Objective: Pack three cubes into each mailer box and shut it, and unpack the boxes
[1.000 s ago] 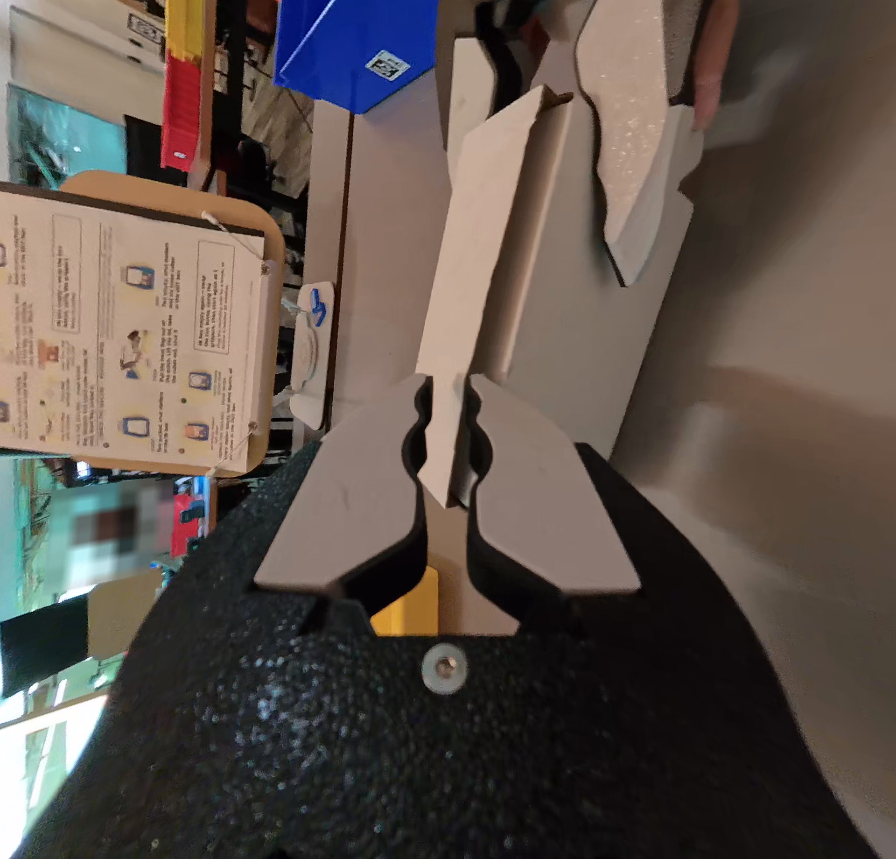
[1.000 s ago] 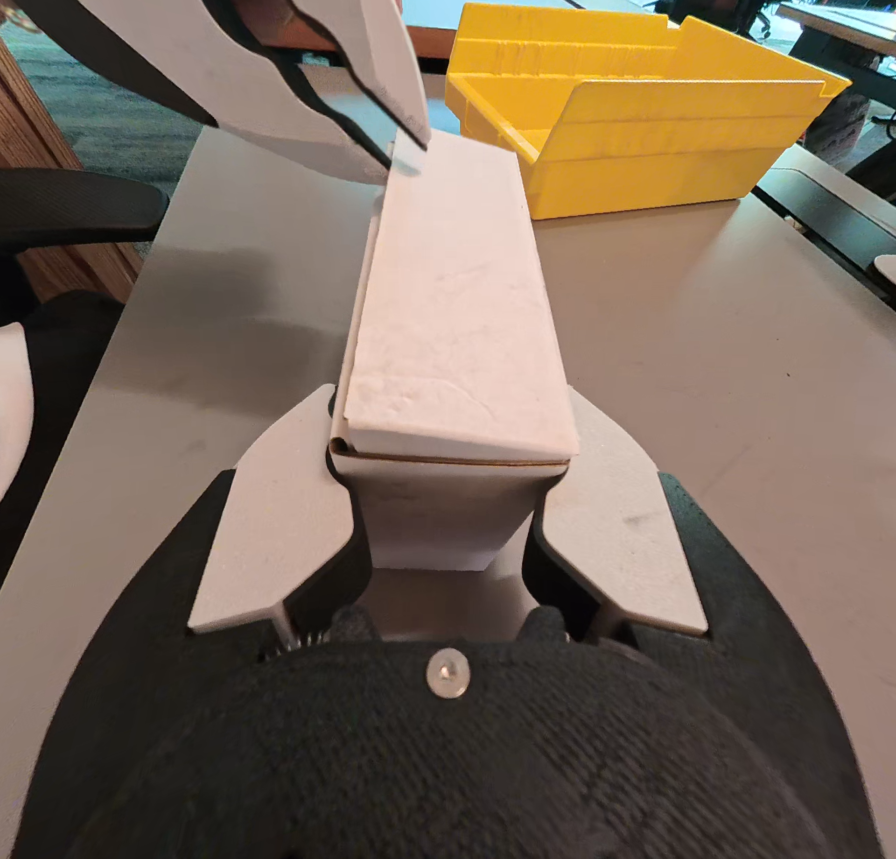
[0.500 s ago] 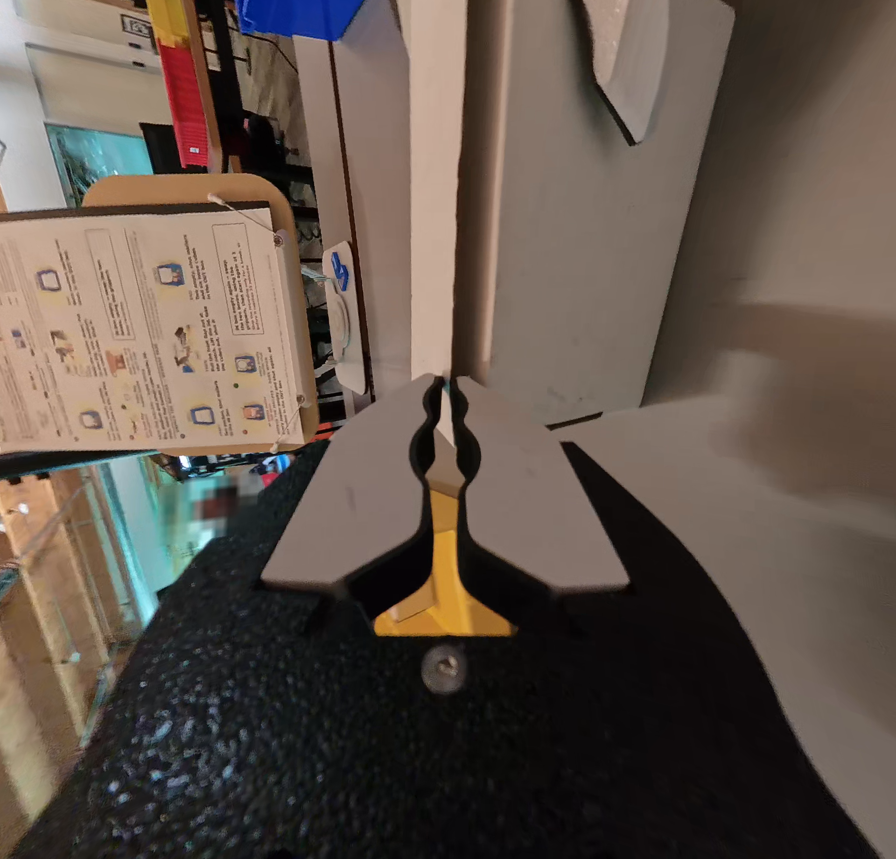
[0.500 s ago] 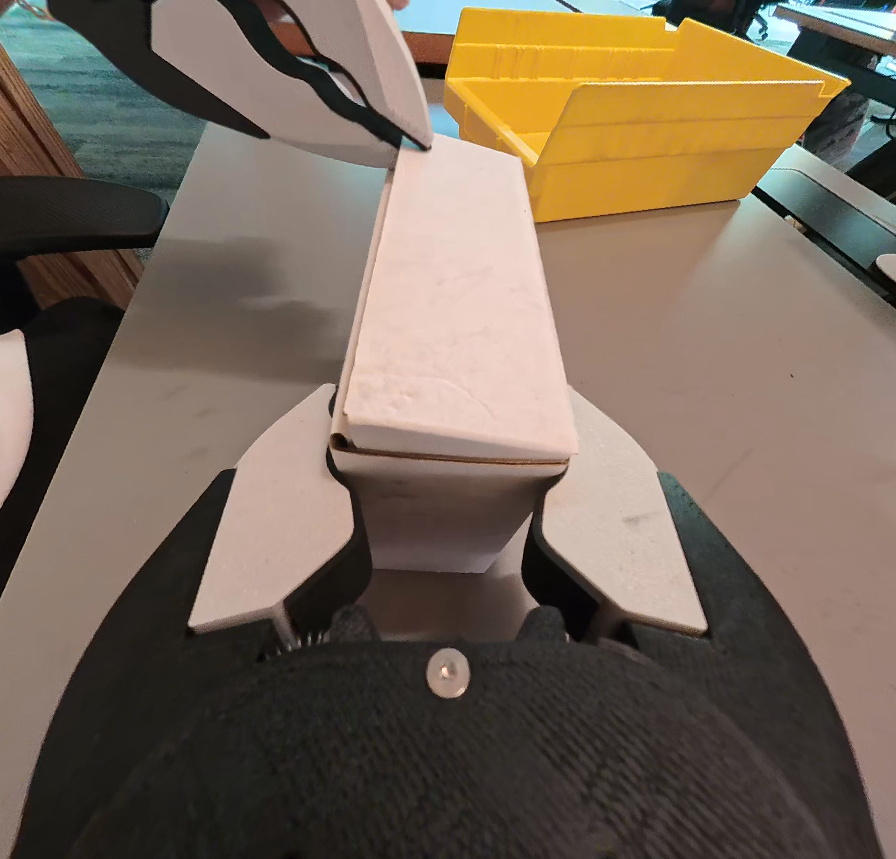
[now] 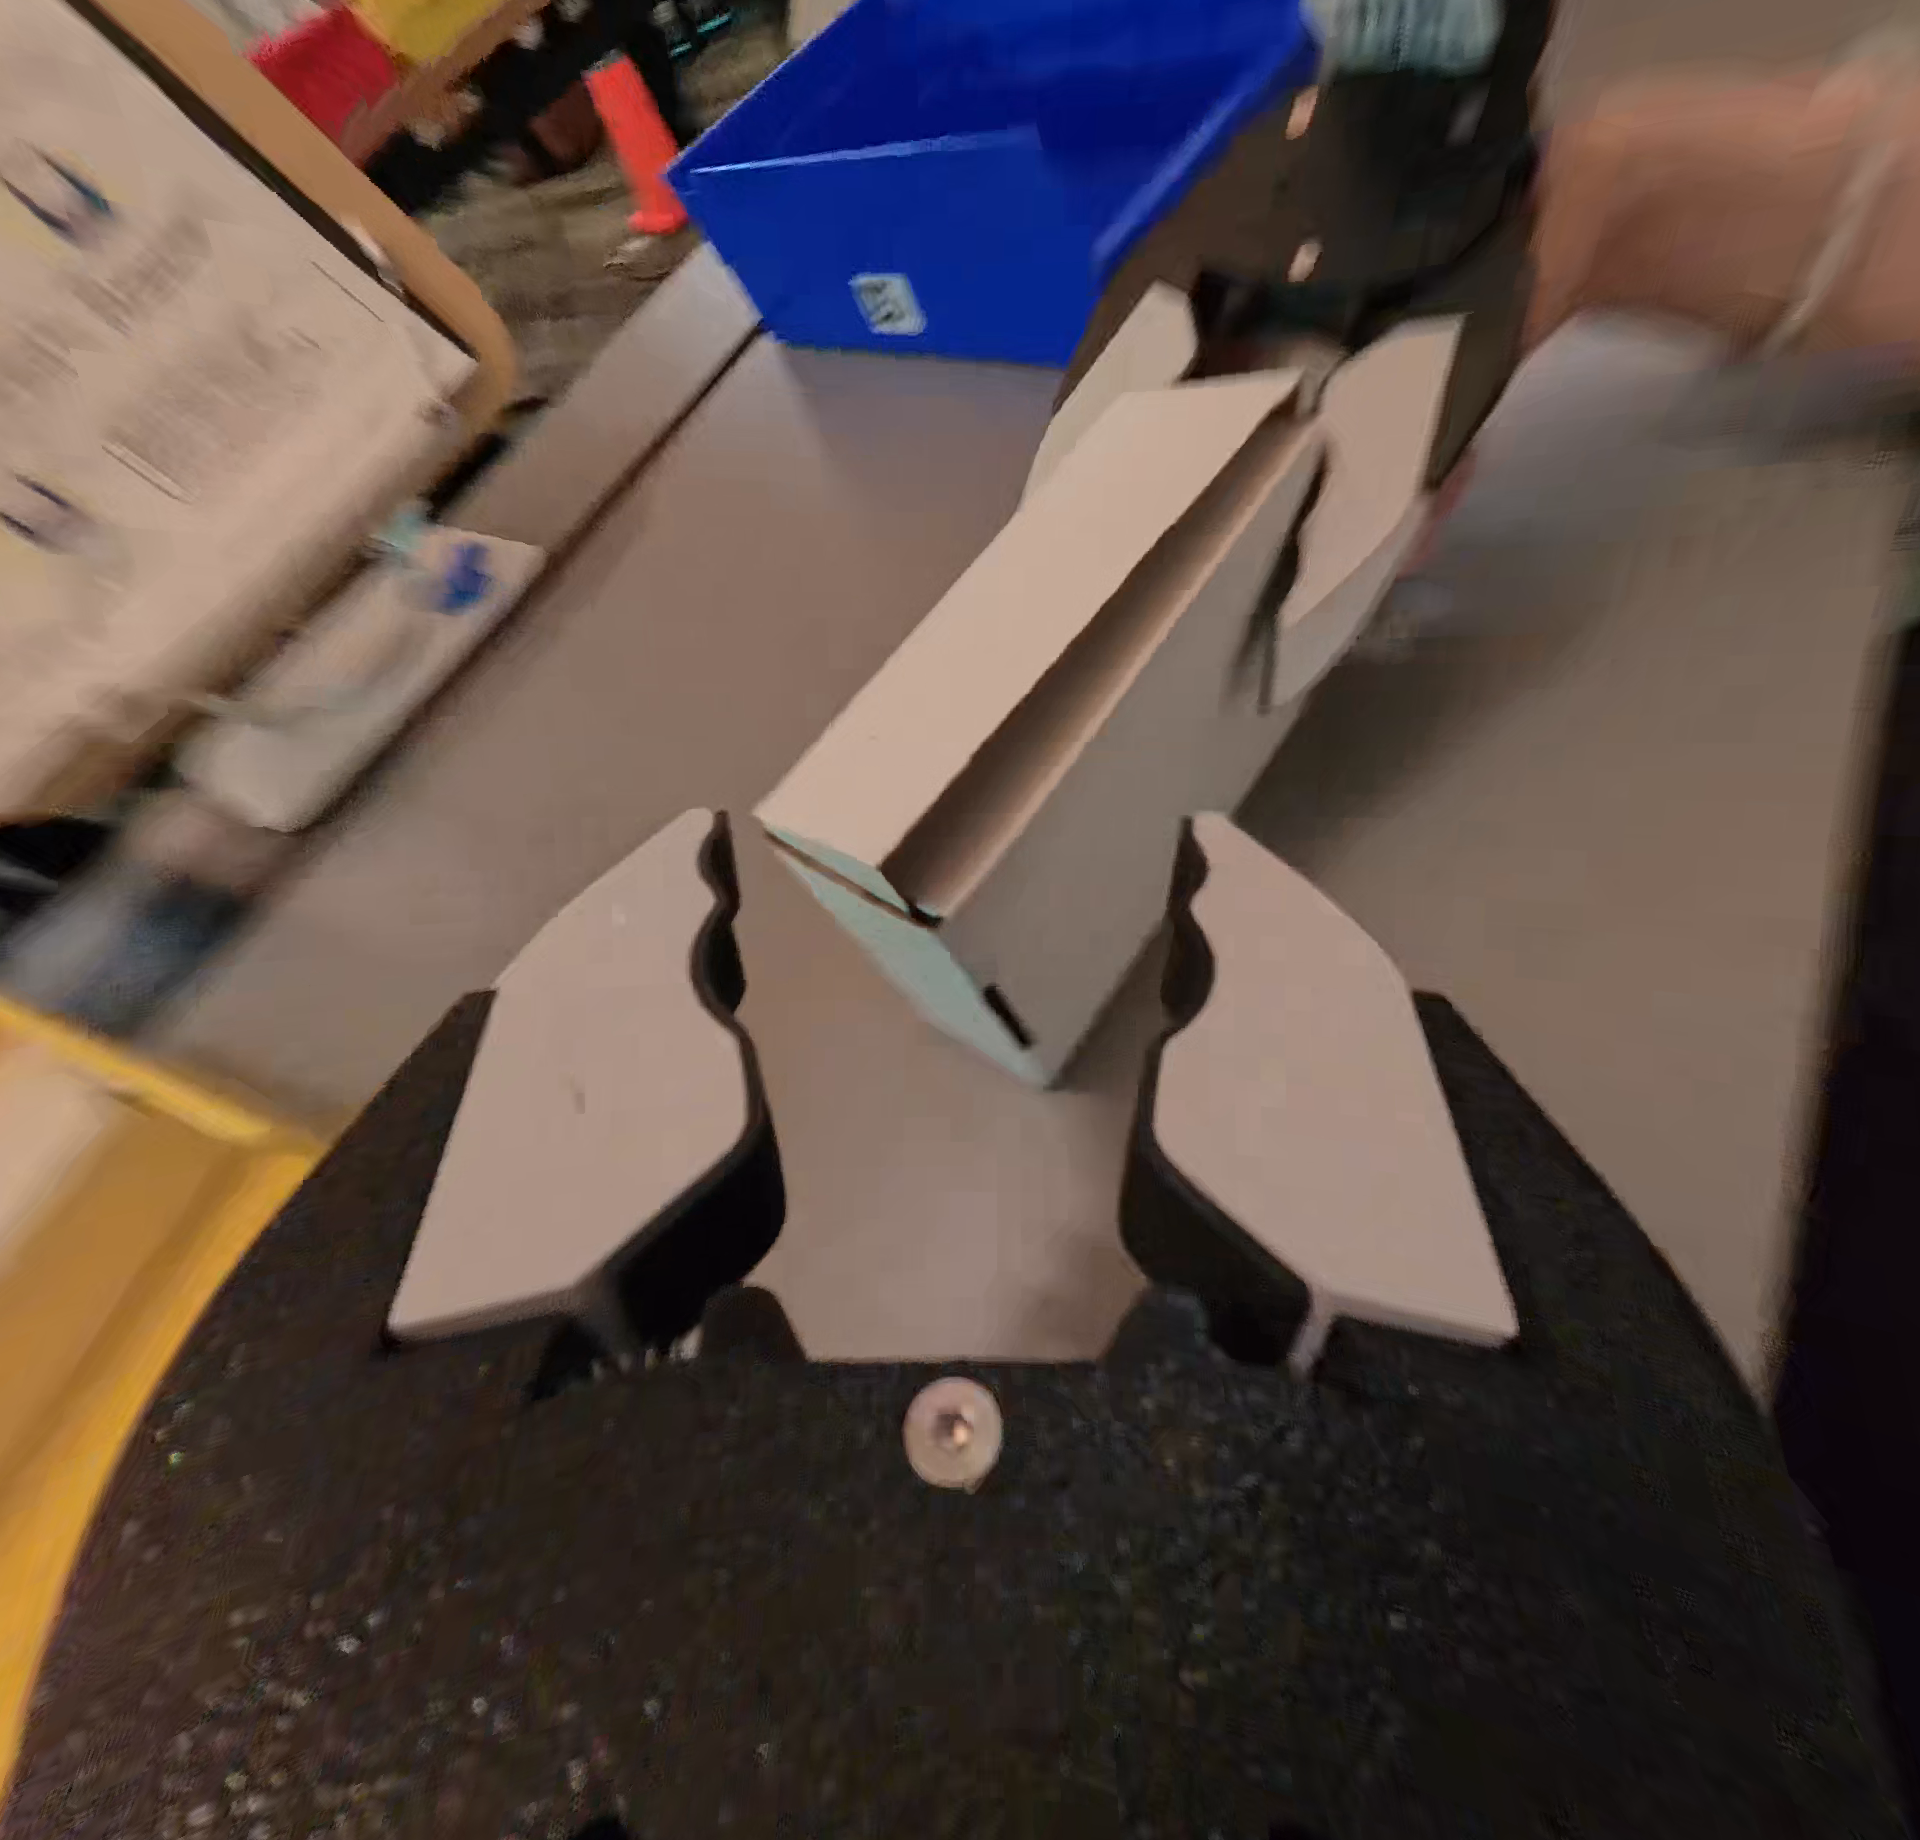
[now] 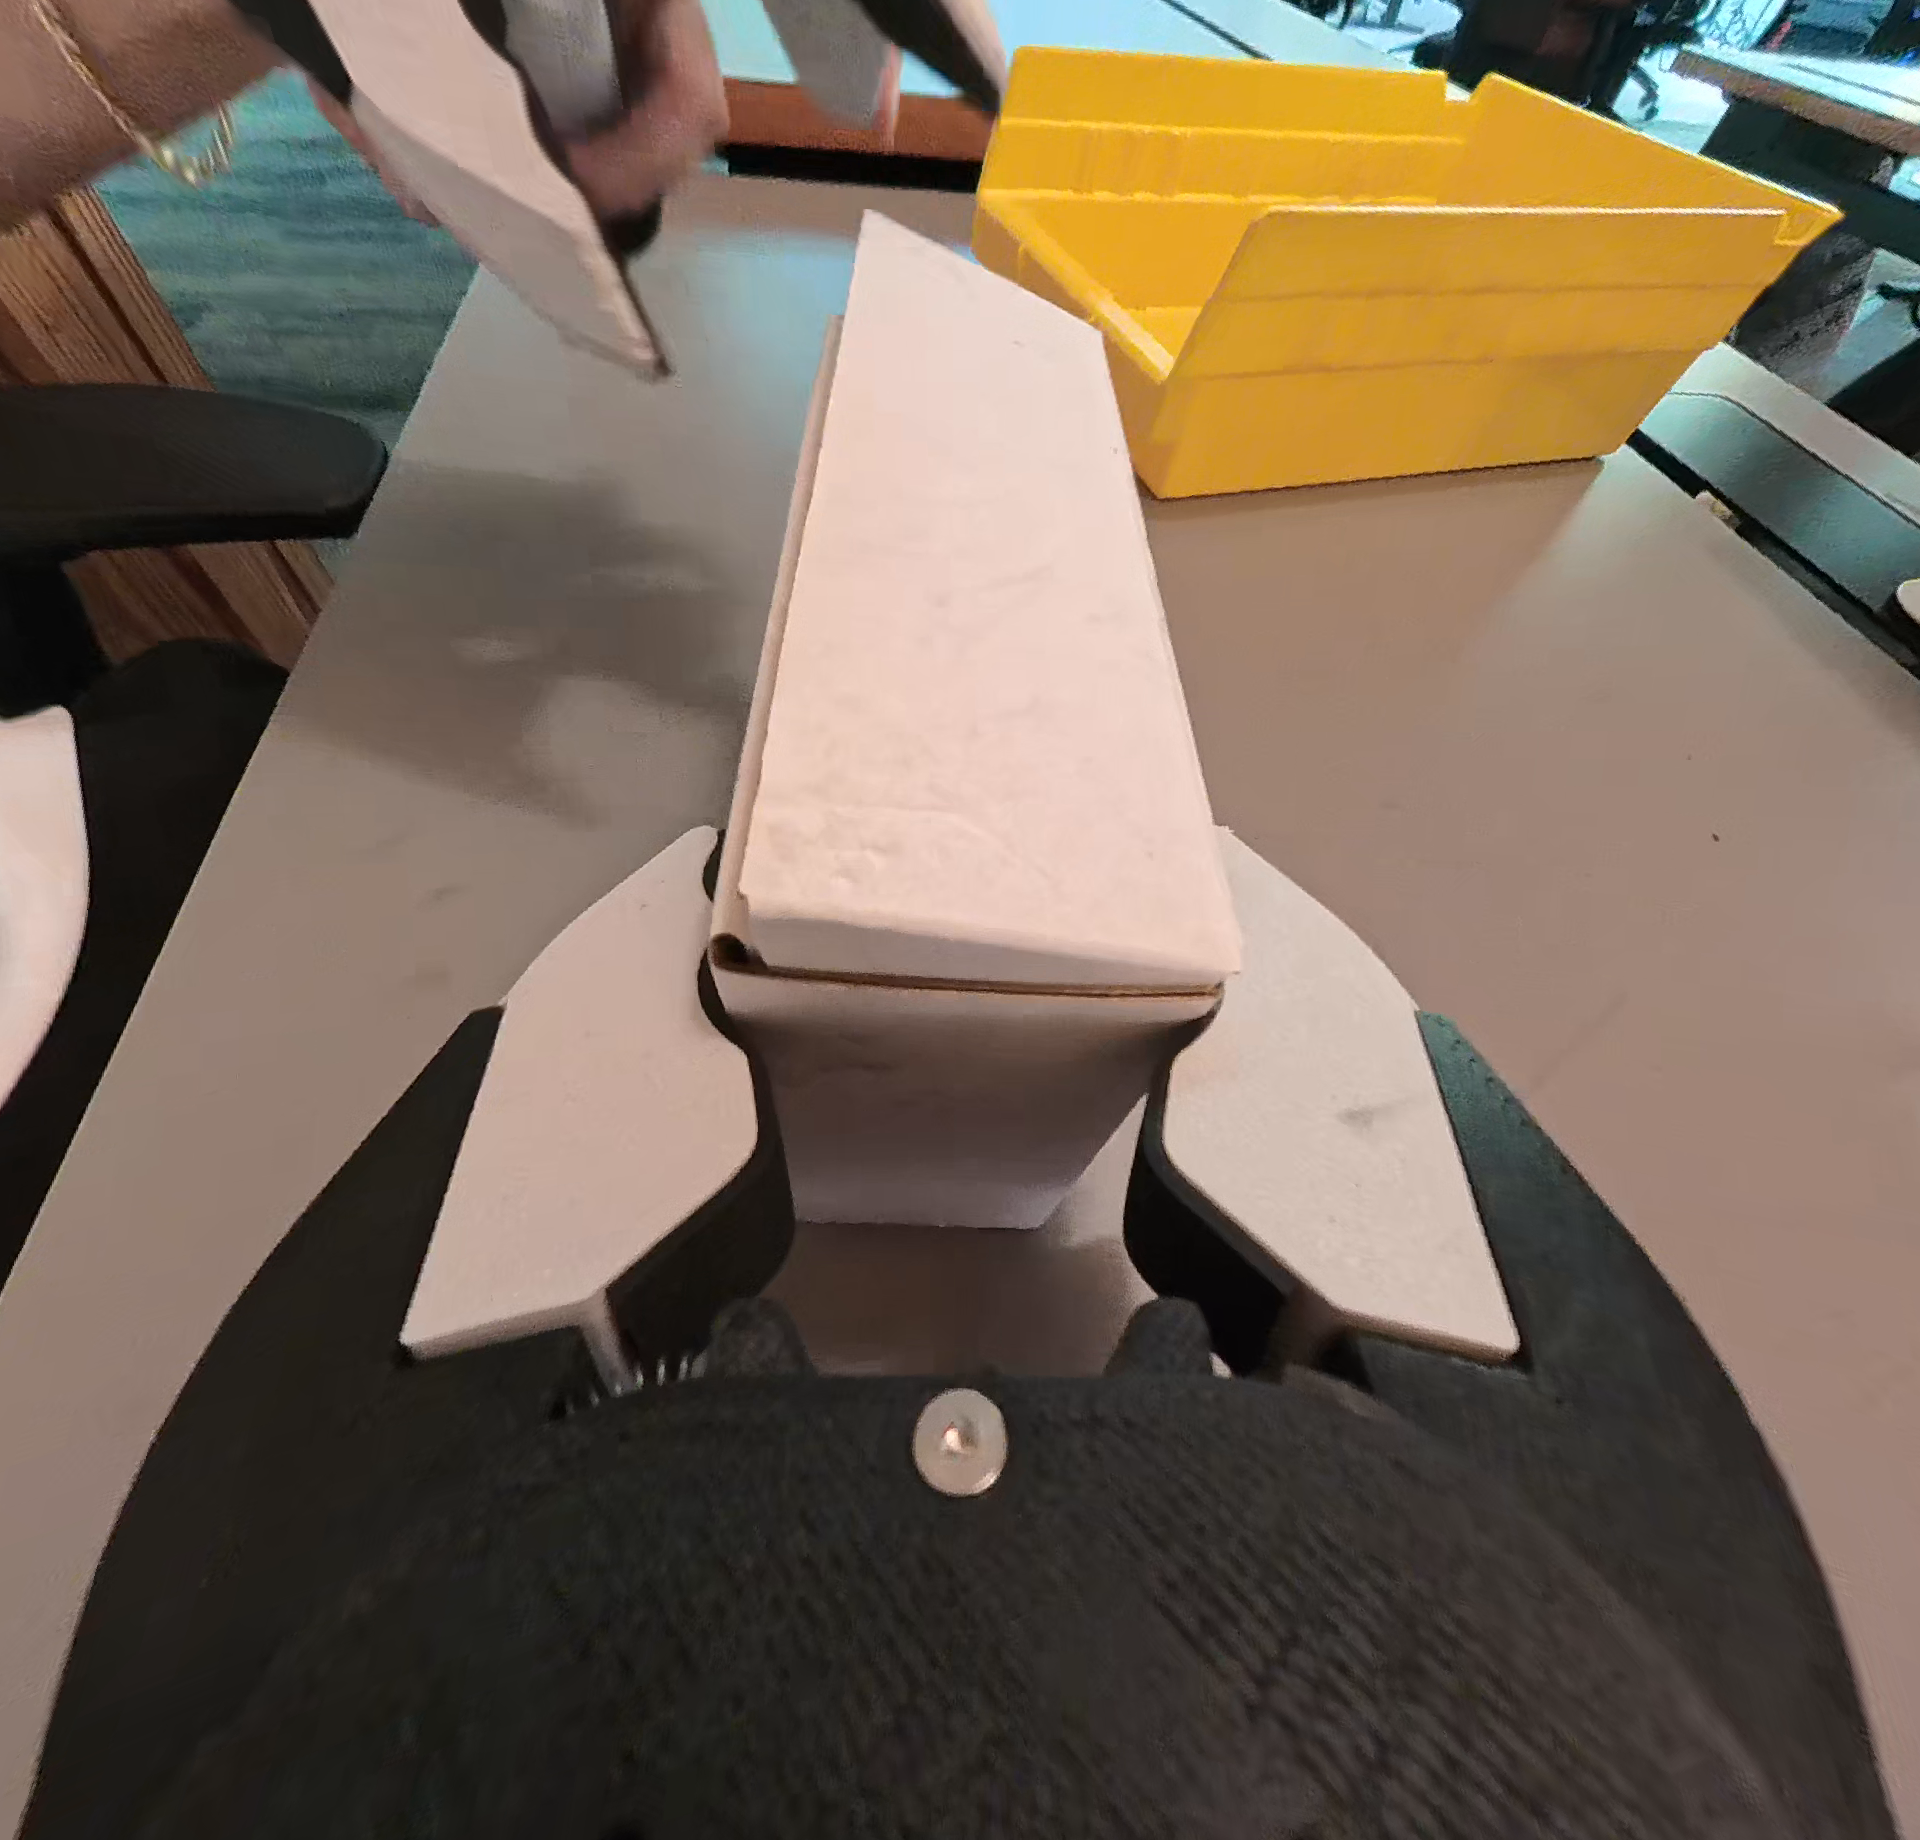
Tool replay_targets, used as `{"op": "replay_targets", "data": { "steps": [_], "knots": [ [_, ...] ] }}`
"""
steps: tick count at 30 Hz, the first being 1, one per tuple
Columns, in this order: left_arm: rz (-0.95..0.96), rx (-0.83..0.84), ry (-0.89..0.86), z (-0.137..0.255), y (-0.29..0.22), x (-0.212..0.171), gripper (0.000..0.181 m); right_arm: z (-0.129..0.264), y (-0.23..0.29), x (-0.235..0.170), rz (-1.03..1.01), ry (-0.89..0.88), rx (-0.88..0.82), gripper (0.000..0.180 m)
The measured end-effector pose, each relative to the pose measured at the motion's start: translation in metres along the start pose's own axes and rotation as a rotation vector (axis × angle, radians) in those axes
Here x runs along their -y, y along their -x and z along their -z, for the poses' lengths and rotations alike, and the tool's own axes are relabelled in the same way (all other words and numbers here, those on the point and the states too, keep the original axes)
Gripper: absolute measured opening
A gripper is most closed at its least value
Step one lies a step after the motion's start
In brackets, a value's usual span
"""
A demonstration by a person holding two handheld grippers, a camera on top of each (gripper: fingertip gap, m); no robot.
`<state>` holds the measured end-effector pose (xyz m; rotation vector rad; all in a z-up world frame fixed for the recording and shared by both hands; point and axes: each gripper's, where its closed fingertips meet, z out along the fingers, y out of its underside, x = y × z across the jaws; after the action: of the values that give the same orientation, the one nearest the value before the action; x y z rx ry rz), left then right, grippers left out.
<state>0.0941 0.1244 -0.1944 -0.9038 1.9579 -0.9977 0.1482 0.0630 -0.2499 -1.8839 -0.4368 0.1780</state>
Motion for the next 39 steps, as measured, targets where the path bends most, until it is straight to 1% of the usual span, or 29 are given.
{"op": "replay_targets", "data": {
  "steps": [1,2,4,6,8,11,12,15,17,21,23,26,27,29,31,33,36,37,39],
  "knots": [
    [0.121,-0.068,-0.053,0.000,-0.002,-0.003,0.086,0.000,0.001,0.001,-0.006,-0.014,0.009,0.080],
    [0.200,-0.106,-0.097,-0.001,-0.001,-0.007,0.090,0.000,0.002,0.001,-0.009,-0.023,0.017,0.080],
    [0.265,-0.186,-0.109,-0.009,-0.007,-0.023,0.098,0.000,0.007,0.001,-0.008,-0.025,0.053,0.079],
    [0.292,-0.227,-0.063,-0.022,-0.013,-0.039,0.099,0.001,0.013,0.002,0.002,-0.027,0.086,0.079],
    [0.279,-0.282,-0.042,-0.033,-0.023,-0.046,0.100,0.001,0.015,0.002,0.000,-0.026,0.093,0.079],
    [0.234,-0.330,-0.043,-0.045,-0.033,-0.043,0.100,0.000,0.017,0.002,-0.005,-0.024,0.099,0.079],
    [0.213,-0.311,-0.037,-0.051,-0.032,-0.043,0.104,0.000,0.017,0.002,-0.007,-0.025,0.101,0.079],
    [0.155,-0.289,0.006,-0.064,-0.033,-0.046,0.105,0.000,0.018,0.002,-0.008,-0.022,0.108,0.079],
    [0.102,-0.235,0.005,-0.067,-0.026,-0.047,0.094,0.000,0.018,0.001,-0.010,-0.021,0.103,0.079],
    [0.113,-0.261,0.011,-0.068,-0.026,-0.049,0.092,0.000,0.016,0.000,-0.015,-0.005,0.079,0.080],
    [0.115,-0.257,0.012,-0.069,-0.025,-0.049,0.091,0.000,0.012,-0.003,0.014,0.043,0.029,0.082],
    [0.127,-0.253,0.013,-0.069,-0.024,-0.049,0.090,0.012,0.002,-0.005,0.113,0.153,-0.120,0.097],
    [0.129,-0.249,0.013,-0.069,-0.023,-0.049,0.090,0.020,0.001,0.000,0.147,0.165,-0.162,0.097],
    [0.127,-0.247,0.011,-0.069,-0.023,-0.049,0.090,0.036,0.002,0.023,0.212,0.123,-0.241,0.091],
    [0.129,-0.249,0.011,-0.069,-0.023,-0.049,0.090,0.050,0.002,0.049,0.284,0.063,-0.338,0.077],
    [0.131,-0.252,0.011,-0.069,-0.023,-0.049,0.090,0.053,0.003,0.066,0.384,0.066,-0.420,0.075],
    [0.130,-0.250,0.010,-0.069,-0.023,-0.049,0.089,0.048,0.005,0.062,0.560,0.199,-0.475,0.076],
    [0.128,-0.248,0.010,-0.069,-0.023,-0.049,0.089,0.045,0.005,0.058,0.586,0.237,-0.477,0.075],
    [0.125,-0.245,0.008,-0.069,-0.023,-0.049,0.089,0.041,0.005,0.057,0.614,0.257,-0.490,0.072]
  ]
}}
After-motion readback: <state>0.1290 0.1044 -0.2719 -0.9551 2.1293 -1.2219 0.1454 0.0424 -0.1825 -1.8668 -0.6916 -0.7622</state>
